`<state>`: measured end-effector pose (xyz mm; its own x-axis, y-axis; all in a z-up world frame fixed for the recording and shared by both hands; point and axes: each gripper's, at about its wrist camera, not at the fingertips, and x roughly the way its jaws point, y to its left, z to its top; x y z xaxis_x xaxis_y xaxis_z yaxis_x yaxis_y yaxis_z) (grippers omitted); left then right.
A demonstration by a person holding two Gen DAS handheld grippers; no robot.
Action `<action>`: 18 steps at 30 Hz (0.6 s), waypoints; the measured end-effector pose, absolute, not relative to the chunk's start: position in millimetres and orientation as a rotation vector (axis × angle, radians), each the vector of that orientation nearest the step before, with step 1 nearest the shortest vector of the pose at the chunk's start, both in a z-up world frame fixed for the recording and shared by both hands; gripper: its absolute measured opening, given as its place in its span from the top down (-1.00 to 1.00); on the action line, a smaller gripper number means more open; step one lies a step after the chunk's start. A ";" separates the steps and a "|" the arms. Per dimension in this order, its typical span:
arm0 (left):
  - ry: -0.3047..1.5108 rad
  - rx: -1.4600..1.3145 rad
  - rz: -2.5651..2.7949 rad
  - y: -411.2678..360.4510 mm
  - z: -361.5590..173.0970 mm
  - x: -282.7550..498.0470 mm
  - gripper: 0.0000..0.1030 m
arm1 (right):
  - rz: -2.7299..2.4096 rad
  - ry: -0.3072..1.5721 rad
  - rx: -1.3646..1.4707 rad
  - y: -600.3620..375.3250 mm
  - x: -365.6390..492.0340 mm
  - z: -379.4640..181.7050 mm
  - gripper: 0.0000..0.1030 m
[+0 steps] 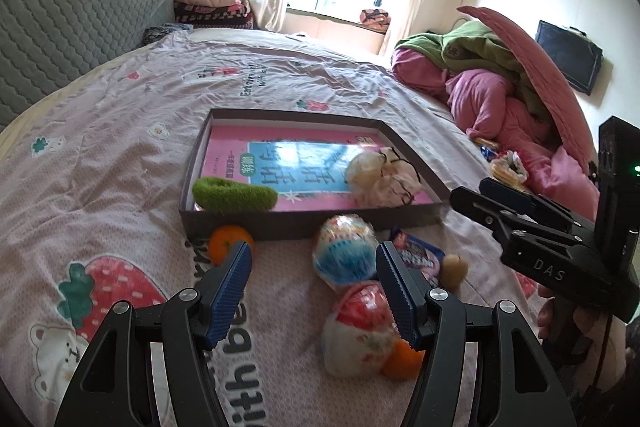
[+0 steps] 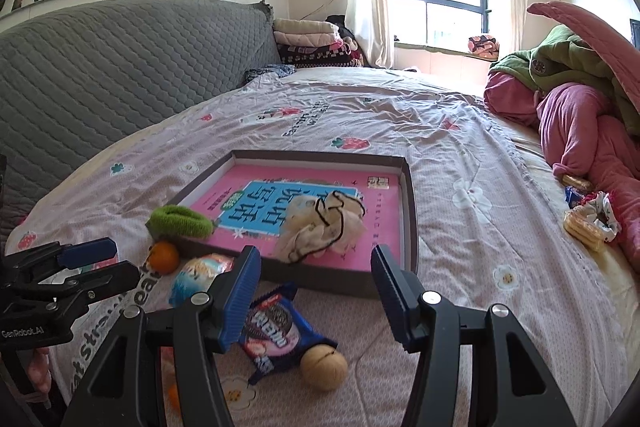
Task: Organize objects
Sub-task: 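Withdraw both grippers from the tray back toward the remaining objects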
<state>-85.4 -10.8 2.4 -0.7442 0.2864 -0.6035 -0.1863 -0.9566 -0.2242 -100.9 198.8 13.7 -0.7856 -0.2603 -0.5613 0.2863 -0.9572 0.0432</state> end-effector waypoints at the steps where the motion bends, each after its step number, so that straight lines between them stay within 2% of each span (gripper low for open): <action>1: -0.213 -0.979 2.702 -8.7 0.9 -82.2 -0.28 | -2.720 0.068 0.852 198.3 -98.9 12.4 -0.11; 18: -0.196 -1.046 2.646 0.8 -13.0 -66.5 -0.28 | -2.623 0.094 0.914 193.3 -51.7 -5.1 -0.11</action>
<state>-66.5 0.8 -13.0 -0.6949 0.3145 -0.6467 -0.2159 -0.9490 -0.2296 -51.7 193.3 -5.1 -0.7255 -0.3133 -0.6128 0.3562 -0.9328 0.0552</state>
